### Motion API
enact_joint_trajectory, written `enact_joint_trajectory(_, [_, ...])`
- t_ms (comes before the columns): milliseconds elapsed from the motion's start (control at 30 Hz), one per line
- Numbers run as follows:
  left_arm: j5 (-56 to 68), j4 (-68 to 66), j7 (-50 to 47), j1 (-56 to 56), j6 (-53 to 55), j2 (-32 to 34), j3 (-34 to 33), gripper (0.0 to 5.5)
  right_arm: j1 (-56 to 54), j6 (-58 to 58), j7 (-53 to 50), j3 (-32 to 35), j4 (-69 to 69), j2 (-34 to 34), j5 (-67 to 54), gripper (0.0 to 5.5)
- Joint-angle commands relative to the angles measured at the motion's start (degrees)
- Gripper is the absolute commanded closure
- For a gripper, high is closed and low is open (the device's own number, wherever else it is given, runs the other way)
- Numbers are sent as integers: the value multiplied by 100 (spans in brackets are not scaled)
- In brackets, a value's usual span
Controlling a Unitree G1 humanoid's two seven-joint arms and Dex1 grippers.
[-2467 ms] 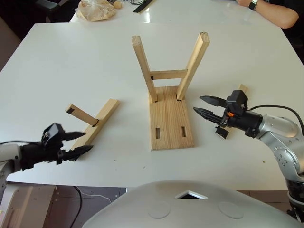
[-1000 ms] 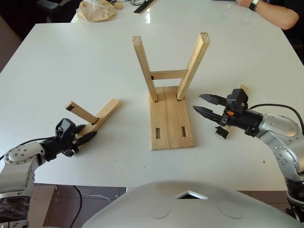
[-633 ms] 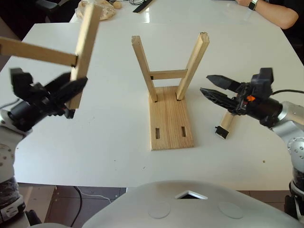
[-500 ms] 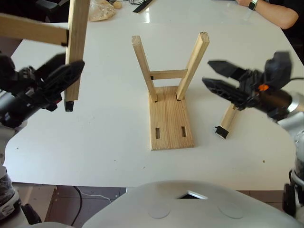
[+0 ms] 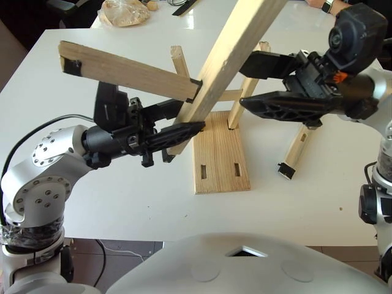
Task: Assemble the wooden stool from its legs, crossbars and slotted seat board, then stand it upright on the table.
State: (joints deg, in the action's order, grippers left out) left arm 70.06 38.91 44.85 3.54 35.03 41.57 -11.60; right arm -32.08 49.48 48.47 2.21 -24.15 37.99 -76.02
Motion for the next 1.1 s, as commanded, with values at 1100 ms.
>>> enact_joint_trajectory(1100, [-810, -222, -48, 679, 288, -105, 676, 311, -129, -345, 903, -389, -87, -385, 1531, 347])
